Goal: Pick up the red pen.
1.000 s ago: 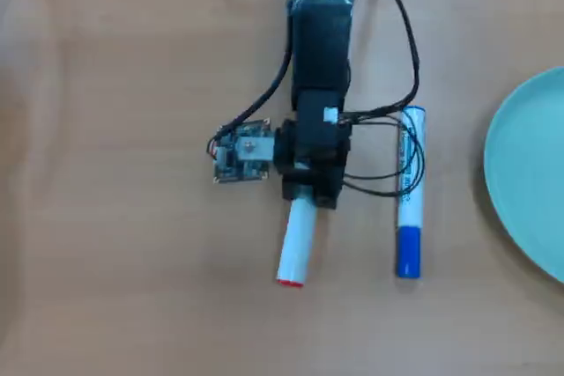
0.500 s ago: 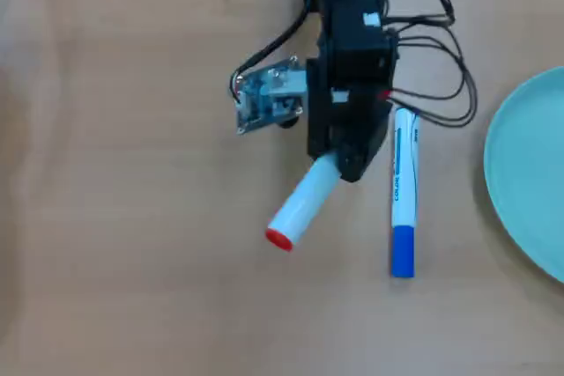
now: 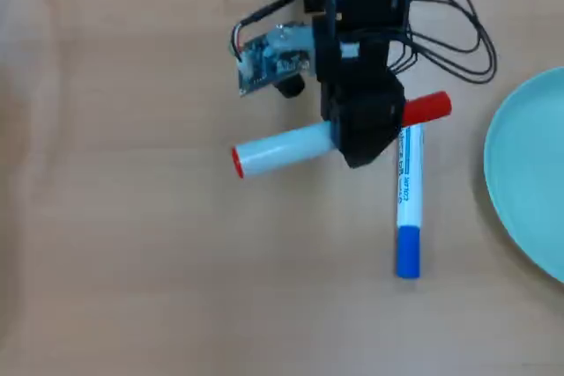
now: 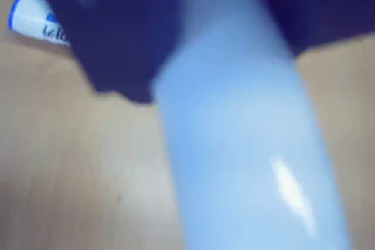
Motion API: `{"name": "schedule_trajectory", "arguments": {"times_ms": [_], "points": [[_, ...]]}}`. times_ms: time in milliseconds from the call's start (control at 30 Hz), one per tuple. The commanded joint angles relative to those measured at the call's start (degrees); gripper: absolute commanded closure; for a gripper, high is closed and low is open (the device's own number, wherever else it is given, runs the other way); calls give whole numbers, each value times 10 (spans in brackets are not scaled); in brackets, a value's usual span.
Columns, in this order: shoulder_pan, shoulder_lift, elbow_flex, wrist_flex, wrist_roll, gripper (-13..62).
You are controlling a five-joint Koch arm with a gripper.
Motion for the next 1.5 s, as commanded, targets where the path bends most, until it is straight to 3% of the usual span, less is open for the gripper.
{"name": "schedule_trajectory", "arguments": {"times_ms": [0, 367, 667, 1467], "points": [[-1, 55, -54, 5, 37, 562], [-24, 144, -47, 5, 89, 562], [-53, 144, -47, 4, 183, 562], [-55, 142, -47, 1, 180, 562]]}}
